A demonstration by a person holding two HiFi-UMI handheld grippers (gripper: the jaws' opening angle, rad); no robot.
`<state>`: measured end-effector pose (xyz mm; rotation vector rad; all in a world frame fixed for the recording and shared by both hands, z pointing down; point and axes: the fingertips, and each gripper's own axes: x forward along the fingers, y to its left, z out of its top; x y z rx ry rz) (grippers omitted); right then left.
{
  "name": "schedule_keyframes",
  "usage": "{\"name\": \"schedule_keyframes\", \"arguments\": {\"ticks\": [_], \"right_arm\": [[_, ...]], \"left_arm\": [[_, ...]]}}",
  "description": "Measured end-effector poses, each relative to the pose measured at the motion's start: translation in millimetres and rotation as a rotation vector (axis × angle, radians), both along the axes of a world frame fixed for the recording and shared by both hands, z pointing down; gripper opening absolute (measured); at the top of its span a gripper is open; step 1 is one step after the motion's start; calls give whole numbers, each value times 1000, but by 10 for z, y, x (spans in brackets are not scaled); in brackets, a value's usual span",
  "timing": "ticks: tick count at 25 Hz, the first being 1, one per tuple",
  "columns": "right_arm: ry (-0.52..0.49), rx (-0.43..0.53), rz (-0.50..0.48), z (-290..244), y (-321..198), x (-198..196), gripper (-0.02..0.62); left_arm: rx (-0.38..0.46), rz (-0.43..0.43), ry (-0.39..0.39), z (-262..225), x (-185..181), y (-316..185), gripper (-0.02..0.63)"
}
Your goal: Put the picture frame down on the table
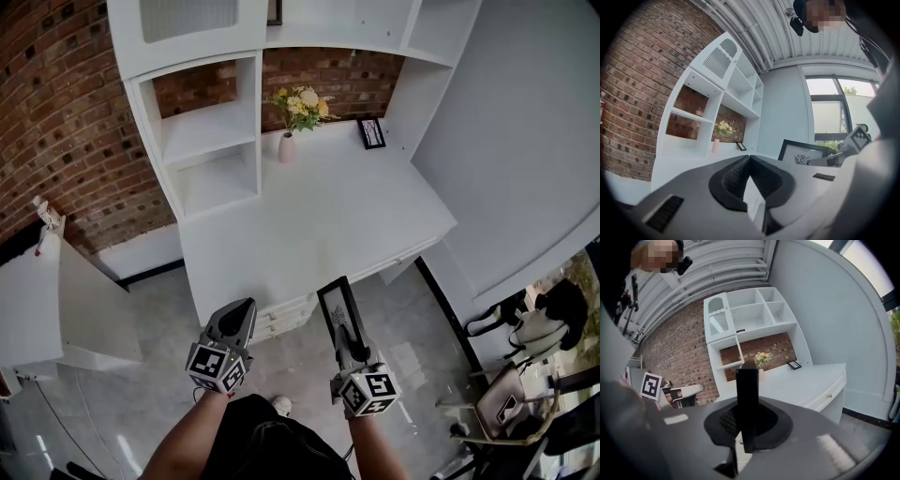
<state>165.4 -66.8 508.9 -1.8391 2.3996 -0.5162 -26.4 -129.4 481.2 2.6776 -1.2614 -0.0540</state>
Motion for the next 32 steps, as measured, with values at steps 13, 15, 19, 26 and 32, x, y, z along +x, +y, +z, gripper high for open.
{"name": "schedule_keyframes", "arguments": {"ticks": [13,15,19,26,32], "right_arm": [[10,-28,-46,252,-589,-6,12],[19,-32,-51,304,-730,7,12],[31,-53,-72,417,-1037,5,12],[46,-72,-109,592,-1572,-55,12],[53,-100,-126,721,-1952,-99,12]], "left_arm": [[1,-27,-4,170,107,-453,-9],[-3,-33,1,217,125,-583,-9],[-15,-56,9,287,132,-836,-9],[-18,-68,-21,401,118,-1269,-9],[-25,-67,-22,504,154,-1563,-9]]}}
